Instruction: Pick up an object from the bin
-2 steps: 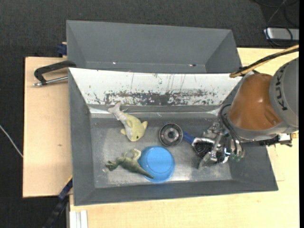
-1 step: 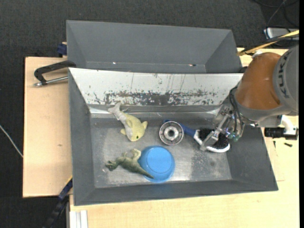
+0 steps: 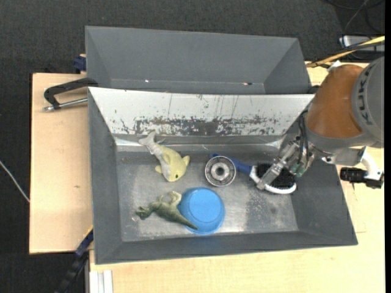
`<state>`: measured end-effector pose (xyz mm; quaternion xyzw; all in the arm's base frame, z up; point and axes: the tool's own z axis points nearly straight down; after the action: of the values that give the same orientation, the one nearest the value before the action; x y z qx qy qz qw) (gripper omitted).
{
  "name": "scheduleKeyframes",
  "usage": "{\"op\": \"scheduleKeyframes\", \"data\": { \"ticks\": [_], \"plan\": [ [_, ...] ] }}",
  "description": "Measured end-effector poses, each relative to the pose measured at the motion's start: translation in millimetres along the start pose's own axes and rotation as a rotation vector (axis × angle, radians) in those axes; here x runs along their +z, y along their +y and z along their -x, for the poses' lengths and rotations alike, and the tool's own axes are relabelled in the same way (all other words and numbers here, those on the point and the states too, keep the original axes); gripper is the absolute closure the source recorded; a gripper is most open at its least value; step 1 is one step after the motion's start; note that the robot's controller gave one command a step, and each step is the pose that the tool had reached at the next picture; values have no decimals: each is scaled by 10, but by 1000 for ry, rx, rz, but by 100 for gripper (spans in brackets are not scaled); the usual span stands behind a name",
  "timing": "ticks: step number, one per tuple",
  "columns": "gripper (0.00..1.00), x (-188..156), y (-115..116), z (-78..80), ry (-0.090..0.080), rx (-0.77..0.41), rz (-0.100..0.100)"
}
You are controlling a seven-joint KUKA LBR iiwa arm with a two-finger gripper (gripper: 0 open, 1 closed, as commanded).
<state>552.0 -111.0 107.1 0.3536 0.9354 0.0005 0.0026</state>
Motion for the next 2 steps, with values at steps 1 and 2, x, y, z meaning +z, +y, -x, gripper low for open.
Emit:
{"op": "scheduleKeyframes", "data": {
  "ticks": [1,2],
  "plan": [
    [0,347,-14,-95,3,101,-1],
    [0,338,75,-194,0,372,-2]
  ]
}}
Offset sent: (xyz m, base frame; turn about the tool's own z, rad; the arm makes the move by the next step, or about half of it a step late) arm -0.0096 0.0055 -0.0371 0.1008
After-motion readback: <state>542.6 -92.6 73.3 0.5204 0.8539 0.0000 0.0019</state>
